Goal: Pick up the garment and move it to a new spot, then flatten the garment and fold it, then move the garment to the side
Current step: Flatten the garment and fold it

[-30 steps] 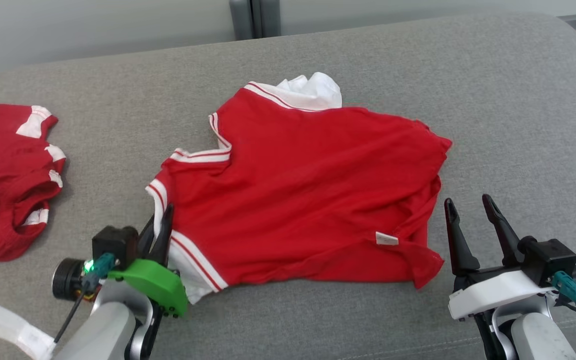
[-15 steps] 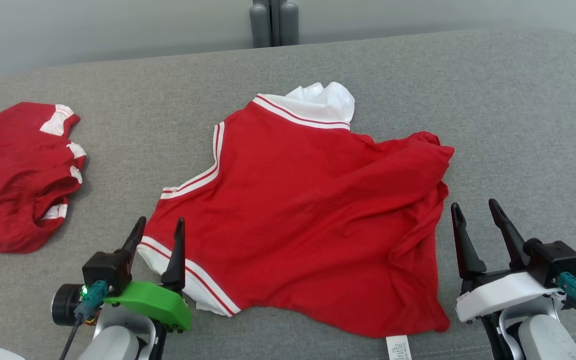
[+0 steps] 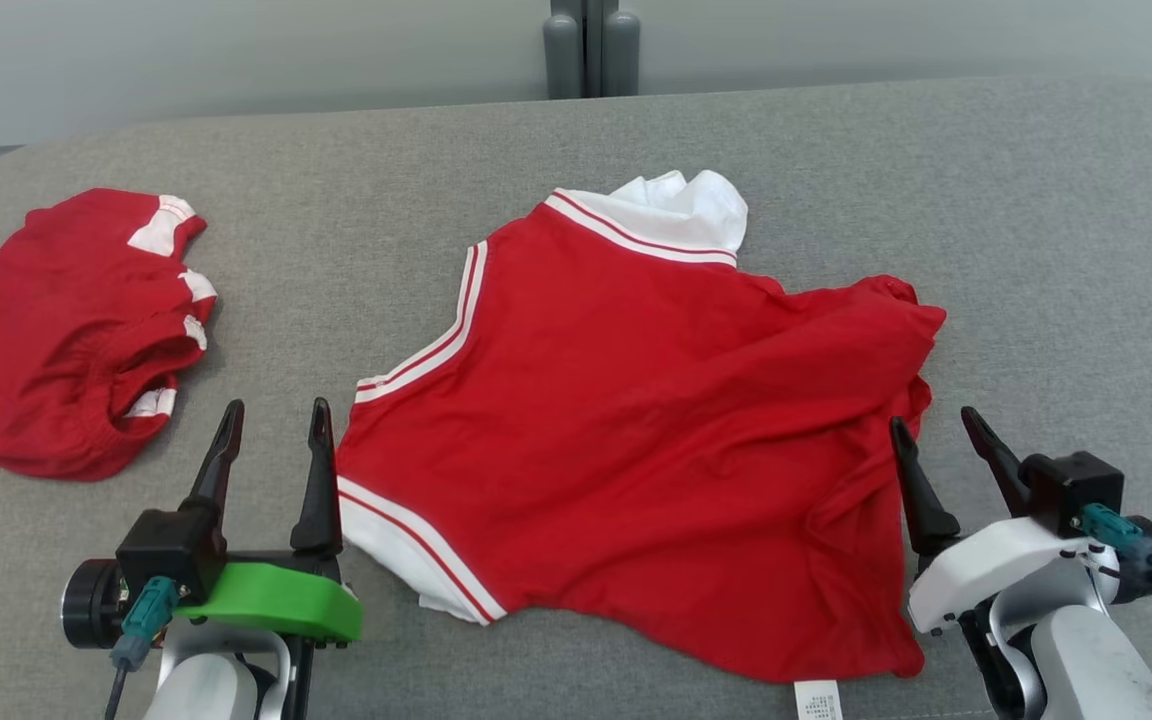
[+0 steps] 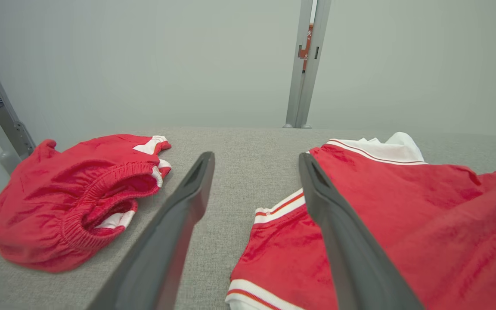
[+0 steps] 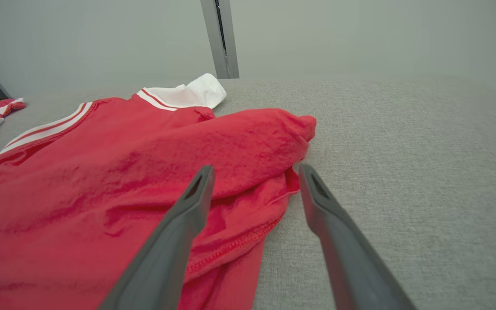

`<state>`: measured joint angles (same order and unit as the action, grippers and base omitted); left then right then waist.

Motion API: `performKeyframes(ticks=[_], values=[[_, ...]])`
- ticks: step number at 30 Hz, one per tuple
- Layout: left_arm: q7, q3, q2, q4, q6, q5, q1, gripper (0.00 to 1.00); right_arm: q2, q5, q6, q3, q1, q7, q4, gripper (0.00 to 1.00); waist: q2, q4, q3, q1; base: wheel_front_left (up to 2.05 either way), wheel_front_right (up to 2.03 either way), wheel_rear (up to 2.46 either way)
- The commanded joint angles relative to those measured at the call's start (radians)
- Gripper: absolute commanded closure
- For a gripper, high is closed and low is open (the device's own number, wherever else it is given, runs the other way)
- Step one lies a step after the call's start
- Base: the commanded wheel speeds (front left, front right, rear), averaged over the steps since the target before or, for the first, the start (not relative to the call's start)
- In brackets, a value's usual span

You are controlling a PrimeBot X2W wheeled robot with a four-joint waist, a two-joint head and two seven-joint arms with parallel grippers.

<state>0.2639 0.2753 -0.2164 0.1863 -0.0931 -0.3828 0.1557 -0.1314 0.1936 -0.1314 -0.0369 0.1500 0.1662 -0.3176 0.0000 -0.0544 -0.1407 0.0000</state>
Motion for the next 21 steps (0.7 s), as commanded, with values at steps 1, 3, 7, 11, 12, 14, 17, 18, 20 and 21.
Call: performKeyframes(ticks=[1,3,7,11,12,14,17,18,20,21], values=[[0.001,-0.016,0.009,-0.001,0.012,0.012,-0.019,0.0,0.002,-0.009,0.001,0.002,0.021,-0.012,-0.022,0.0,0.0,-0.014,-0.005,0.0,0.0,0.0,0.0],[0.001,-0.034,0.024,0.002,0.027,0.032,-0.025,0.0,0.006,-0.02,0.001,0.01,0.047,-0.03,-0.06,0.0,0.0,-0.026,-0.01,0.0,0.0,0.0,0.0],[0.001,-0.062,0.054,0.011,0.056,0.063,-0.024,0.0,0.01,-0.043,0.001,0.038,0.087,-0.083,-0.162,0.0,0.0,-0.05,-0.022,0.0,0.0,0.0,0.0],[0.001,-0.09,0.08,0.022,0.083,0.089,-0.018,0.0,0.02,-0.041,0.001,0.048,0.118,-0.111,-0.248,0.0,0.0,-0.071,-0.033,0.0,0.0,0.0,0.0],[0.001,-0.097,0.087,0.025,0.088,0.096,-0.018,0.0,0.02,-0.032,0.001,0.046,0.123,-0.116,-0.266,0.13,0.0,-0.076,-0.037,0.0,0.0,0.0,0.0],[0.001,-0.11,0.098,0.027,0.1,0.11,-0.018,0.0,0.016,-0.02,0.001,0.039,0.136,-0.118,-0.29,1.0,0.0,-0.082,-0.042,0.0,0.0,0.0,0.0],[0.001,-0.129,0.111,0.03,0.114,0.124,-0.015,0.0,0.006,-0.01,0.001,0.028,0.164,-0.116,-0.315,1.0,0.0,-0.089,-0.051,0.0,0.0,0.0,0.0],[0.001,-0.134,0.115,0.03,0.118,0.126,-0.013,0.0,0.0,-0.007,0.002,0.026,0.178,-0.112,-0.317,1.0,0.0,-0.09,-0.054,0.0,0.0,0.0,0.0],[0.001,-0.144,0.124,0.031,0.129,0.138,-0.007,0.0,-0.019,-0.002,0.002,0.02,0.225,-0.102,-0.32,1.0,0.0,-0.093,-0.062,0.0,0.0,0.0,0.0],[0.001,-0.148,0.128,0.031,0.131,0.141,-0.004,0.0,-0.027,-0.002,0.002,0.017,0.245,-0.1,-0.321,1.0,0.0,-0.095,-0.066,0.0,0.0,0.0,0.0]])
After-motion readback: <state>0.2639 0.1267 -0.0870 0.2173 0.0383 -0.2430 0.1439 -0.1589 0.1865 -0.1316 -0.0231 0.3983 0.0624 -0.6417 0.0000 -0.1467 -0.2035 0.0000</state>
